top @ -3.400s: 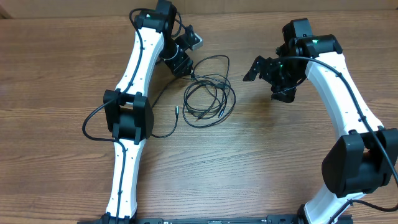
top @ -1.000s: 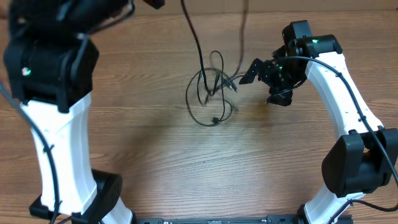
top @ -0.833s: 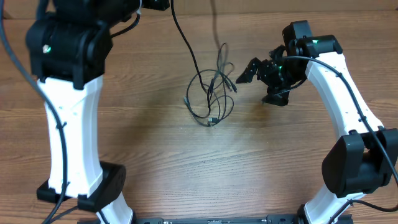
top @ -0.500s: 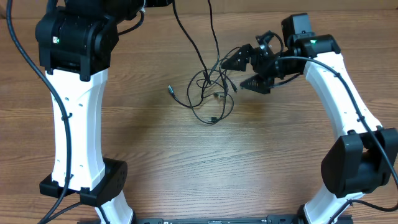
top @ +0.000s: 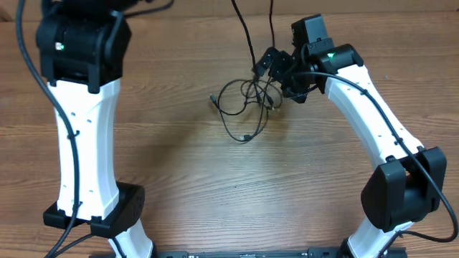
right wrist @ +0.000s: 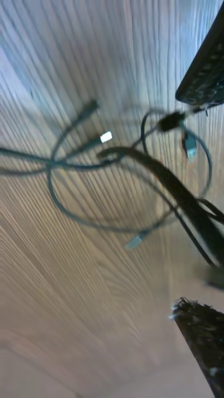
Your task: Untangle cables
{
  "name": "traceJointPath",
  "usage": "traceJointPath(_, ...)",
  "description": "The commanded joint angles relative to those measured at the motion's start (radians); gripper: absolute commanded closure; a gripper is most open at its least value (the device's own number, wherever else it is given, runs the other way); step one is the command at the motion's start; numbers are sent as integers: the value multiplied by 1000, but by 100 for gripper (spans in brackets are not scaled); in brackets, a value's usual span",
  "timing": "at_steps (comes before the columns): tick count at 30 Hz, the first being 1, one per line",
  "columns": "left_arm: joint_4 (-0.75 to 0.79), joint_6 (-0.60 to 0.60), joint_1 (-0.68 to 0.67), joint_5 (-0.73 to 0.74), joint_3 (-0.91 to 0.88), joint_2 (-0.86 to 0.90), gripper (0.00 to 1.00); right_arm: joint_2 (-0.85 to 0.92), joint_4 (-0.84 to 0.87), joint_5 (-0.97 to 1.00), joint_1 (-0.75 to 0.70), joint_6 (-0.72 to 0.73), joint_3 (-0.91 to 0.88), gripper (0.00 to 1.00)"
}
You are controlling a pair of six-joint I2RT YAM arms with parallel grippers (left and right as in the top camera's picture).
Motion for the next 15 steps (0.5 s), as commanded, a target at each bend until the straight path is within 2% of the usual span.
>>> traceJointPath(1,63,-136,122,34,10,-64,96,-10,-42,157,-6,18,-24,2)
traceJointPath(4,124,-237,220,54,10,-82,96,-10,-67,200,-25,18,-24,5)
traceJointPath(7,196,-248,310,40,10,-89,96,-10,-77,191,-40,18,-24,4)
traceJointPath(10,171,-248,394,40,10,-88,96,-10,-67,97,-42,-18,-24,2)
traceJointPath(13,90,-197,411,67,10,-88,96,-10,-47,12,-42,-43,-24,2)
traceJointPath(15,-22,-81,399,82,10,-88,96,-10,-35,-50,-42,-44,-24,0)
